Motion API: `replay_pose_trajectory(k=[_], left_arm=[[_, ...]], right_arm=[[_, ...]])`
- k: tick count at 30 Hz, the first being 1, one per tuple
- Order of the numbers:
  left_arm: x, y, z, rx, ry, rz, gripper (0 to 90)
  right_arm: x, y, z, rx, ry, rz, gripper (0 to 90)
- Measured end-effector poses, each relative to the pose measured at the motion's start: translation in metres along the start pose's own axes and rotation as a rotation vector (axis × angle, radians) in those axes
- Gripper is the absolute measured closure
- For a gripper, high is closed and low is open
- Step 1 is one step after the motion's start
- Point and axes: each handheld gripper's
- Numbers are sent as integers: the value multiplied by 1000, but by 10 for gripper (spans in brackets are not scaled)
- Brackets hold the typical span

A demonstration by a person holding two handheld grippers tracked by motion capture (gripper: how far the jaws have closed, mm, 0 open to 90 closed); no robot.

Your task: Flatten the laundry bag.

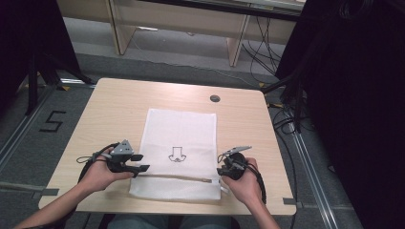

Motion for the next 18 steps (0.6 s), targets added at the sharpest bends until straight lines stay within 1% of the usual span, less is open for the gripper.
replay_pose_trajectory(k=[1, 3, 4, 5, 6, 7, 8, 9, 10, 11, 12, 13, 16, 17, 18], left_arm=[[0, 2, -2, 7, 4, 19, 447], [0, 2, -3, 5, 6, 19, 432], [-2, 2, -3, 5, 0, 19, 412], [-2, 2, -3, 5, 0, 19, 405], [-2, 1, -3, -5, 17, 9, 405], [-2, 0, -2, -11, 18, 3, 402], [-2, 1, -2, -14, 22, 23, 400], [-2, 0, -2, -20, 25, 21, 398], [-1, -1, -1, -19, 28, 20, 396], [-1, -1, -1, -13, 25, 35, 395], [-1, -2, -1, -8, 25, 27, 394], [-1, -2, -1, -10, 34, 29, 394], [0, -2, -1, -2, 36, 26, 399], [0, -1, -1, -4, 33, 35, 401], [0, -1, 0, -7, 34, 24, 402]], right_arm=[[2, -1, 3, -4, -25, -4, 723], [4, -1, 4, -10, -28, -4, 718], [7, 0, 5, -16, -39, 8, 709], [7, 0, 5, -16, -39, 8, 709], [7, 0, 4, -15, -23, 4, 704], [8, 0, 5, -18, -19, -9, 699], [8, -1, 7, -26, -38, -30, 694], [8, -1, 7, -26, -40, -19, 690], [8, -1, 7, -19, -27, -20, 686], [8, -1, 7, -16, -21, -20, 682], [8, -1, 7, -15, -3, -1, 672], [8, -1, 7, -15, -3, -1, 672], [8, -1, 8, -14, 4, -4, 664], [8, -2, 9, -10, 2, -8, 659], [7, -2, 9, -7, 4, -13, 657]])
Point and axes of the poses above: each handheld gripper's, and its own axes: z roughly backward along the jaws, x roughly out of its underside, y roughly to its right, and after that the axes turned 2 degrees about -x, right-handed
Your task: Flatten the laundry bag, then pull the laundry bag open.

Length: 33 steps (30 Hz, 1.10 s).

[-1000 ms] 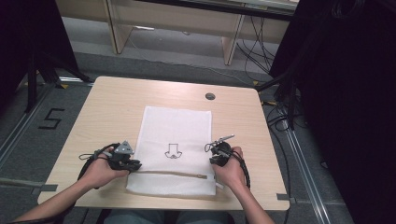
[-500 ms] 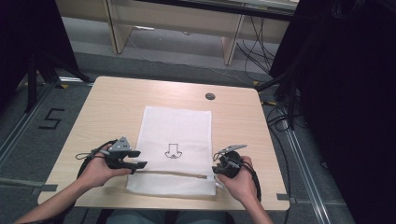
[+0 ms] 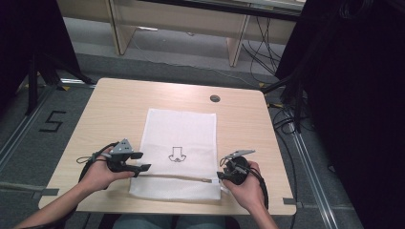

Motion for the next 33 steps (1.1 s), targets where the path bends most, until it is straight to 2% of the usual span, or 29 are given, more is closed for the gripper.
replay_pose_trajectory(k=[1, 3, 4, 5, 6, 7, 9, 10, 11, 12, 14, 15, 16, 17, 18, 19, 20, 21, 25, 26, 27, 28, 29, 30, 31, 33], left_arm=[[1, 1, 0, 0, 4, 15, 406], [0, -1, 1, 12, -10, 6, 410], [0, 0, 1, 15, 3, 18, 410], [0, -1, 1, 10, 5, -8, 407], [-1, -1, 1, 4, 21, -2, 403], [-2, -2, 2, 1, 7, -9, 403], [-2, -1, 1, -6, 27, 20, 396], [-2, -2, 1, -14, 30, -3, 399], [-2, -2, 1, -14, 30, -3, 405], [-2, -3, 1, -15, 50, -6, 422], [-3, -2, 3, -25, 45, -7, 434], [-4, -3, 4, -23, 53, -10, 450], [-5, -2, 4, -31, 60, -12, 474], [-5, -2, 5, -23, 66, -25, 474], [-5, -1, 5, -35, 72, -26, 488], [-5, 0, 5, -26, 79, -41, 505], [-5, 1, 7, -21, 64, -57, 535], [-4, 3, 6, -21, 67, -41, 554], [-5, 6, 7, -20, 53, -49, 648], [-6, 5, 8, -14, 53, -64, 674], [-7, 7, 9, -16, 48, -41, 702], [-9, 8, 9, -26, 55, -56, 724], [-12, 8, 9, -14, 54, -60, 724], [-13, 10, 9, -10, 45, -42, 747], [-16, 11, 9, -5, 47, -54, 765], [-19, 13, 7, -5, 51, -52, 812]], right_arm=[[0, -1, 1, 2, -2, -18, 656], [0, 0, 2, 2, 4, -1, 664], [0, 0, 2, 2, 4, -1, 664], [0, 2, 3, -18, 12, 5, 679], [0, 2, 4, -26, 12, -1, 687], [0, 2, 4, -26, 12, -1, 687], [0, 2, 5, -37, 16, -6, 737], [0, 2, 6, -33, 18, -3, 768], [0, 2, 6, -33, 18, -3, 768], [0, 1, 6, -48, 24, 10, 828], [1, 1, 4, -56, 40, 17, 845], [1, 2, 6, -53, 8, 44, 867], [1, 2, 4, -50, 2, 45, 900], [1, 2, 4, -50, 2, 45, 900], [0, 2, 4, -48, -17, 35, 900], [0, 2, 5, -43, -38, 21, 900], [-1, 1, 5, -36, -45, 17, 900], [-2, 1, 5, -36, -37, 33, 900], [-5, -3, 6, -35, -39, 24, 900], [-5, -2, 5, -33, -29, 36, 900], [-4, -5, 6, -43, -53, 9, 900], [-4, -4, 5, -40, -55, 20, 900], [-4, -4, 5, -40, -55, 20, 900], [-3, -4, 5, -43, -56, 17, 900], [-3, -4, 4, -44, -46, 19, 900], [-3, -2, 4, -53, -39, 21, 900]])
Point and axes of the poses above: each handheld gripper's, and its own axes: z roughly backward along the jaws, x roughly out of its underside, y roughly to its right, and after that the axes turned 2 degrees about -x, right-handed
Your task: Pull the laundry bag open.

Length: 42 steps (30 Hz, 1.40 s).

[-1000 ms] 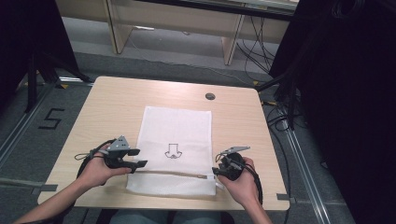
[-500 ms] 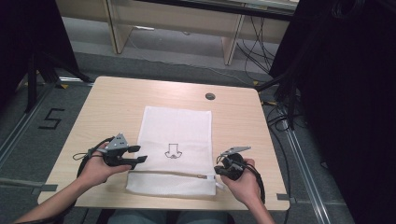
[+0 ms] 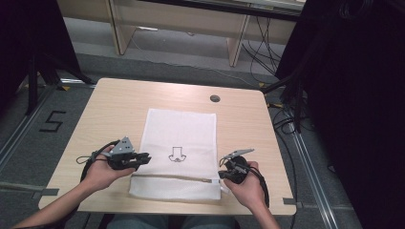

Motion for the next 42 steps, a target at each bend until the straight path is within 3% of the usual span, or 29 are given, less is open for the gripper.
replay_pose_trajectory(k=[1, 5, 8, 10, 13, 18, 27, 36, 37, 38, 42], left_arm=[[-2, 2, -2, 8, -8, 15, 812], [-13, 10, -13, 36, -8, -18, 862], [-20, 17, -19, 49, -21, -30, 878], [-25, 24, -25, 63, -25, -37, 890], [-32, 33, -33, 95, -38, -38, 893], [-37, 45, -44, 132, -48, -60, 885], [-44, 71, -71, 196, -89, -115, 878], [-51, 92, -96, 250, -131, -158, 860], [-51, 94, -98, 255, -130, -155, 856], [-51, 96, -101, 260, -134, -157, 847], [-50, 101, -109, 277, -151, -156, 829]], right_arm=[[0, 0, 0, 2, -2, -3, 900], [0, -2, 0, -2, -18, -25, 900], [-1, -2, 0, 1, -6, -9, 900], [0, -4, 0, -5, -23, -41, 900], [1, -1, -2, -5, -16, -17, 900], [3, -3, -2, -5, -42, -45, 900], [3, -7, -14, -20, -87, -41, 900], [6, 0, -25, -24, -122, -61, 900], [6, -2, -24, -32, -127, -87, 900], [6, -1, -26, -37, -126, -61, 900], [6, -4, -27, -31, -152, -88, 900]])
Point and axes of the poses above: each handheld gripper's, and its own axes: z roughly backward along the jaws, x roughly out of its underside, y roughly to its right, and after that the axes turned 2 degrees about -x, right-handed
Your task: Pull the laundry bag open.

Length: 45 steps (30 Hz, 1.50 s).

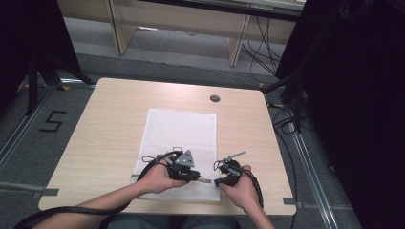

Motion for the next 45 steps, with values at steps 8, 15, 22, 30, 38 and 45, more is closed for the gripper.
replay_pose_trajectory(k=[8, 15, 22, 30, 38, 45], left_arm=[[-3, 2, -12, 11, -23, -26, 772], [-3, 2, -20, 24, -36, -22, 763], [-7, 4, -30, 23, -47, -30, 753], [-7, 4, -34, 20, -60, -57, 755], [-8, 5, -36, 16, -68, -56, 809], [-9, 8, -36, 4, -73, -81, 815]], right_arm=[[0, -3, 0, -3, -9, -20, 900], [0, -1, -1, -8, 2, 0, 900], [0, -1, -1, -5, 3, 9, 900], [0, -1, -1, -9, 1, 11, 900], [-1, -1, -1, 9, 1, 10, 900], [-2, -2, 1, 13, 15, 22, 900]])
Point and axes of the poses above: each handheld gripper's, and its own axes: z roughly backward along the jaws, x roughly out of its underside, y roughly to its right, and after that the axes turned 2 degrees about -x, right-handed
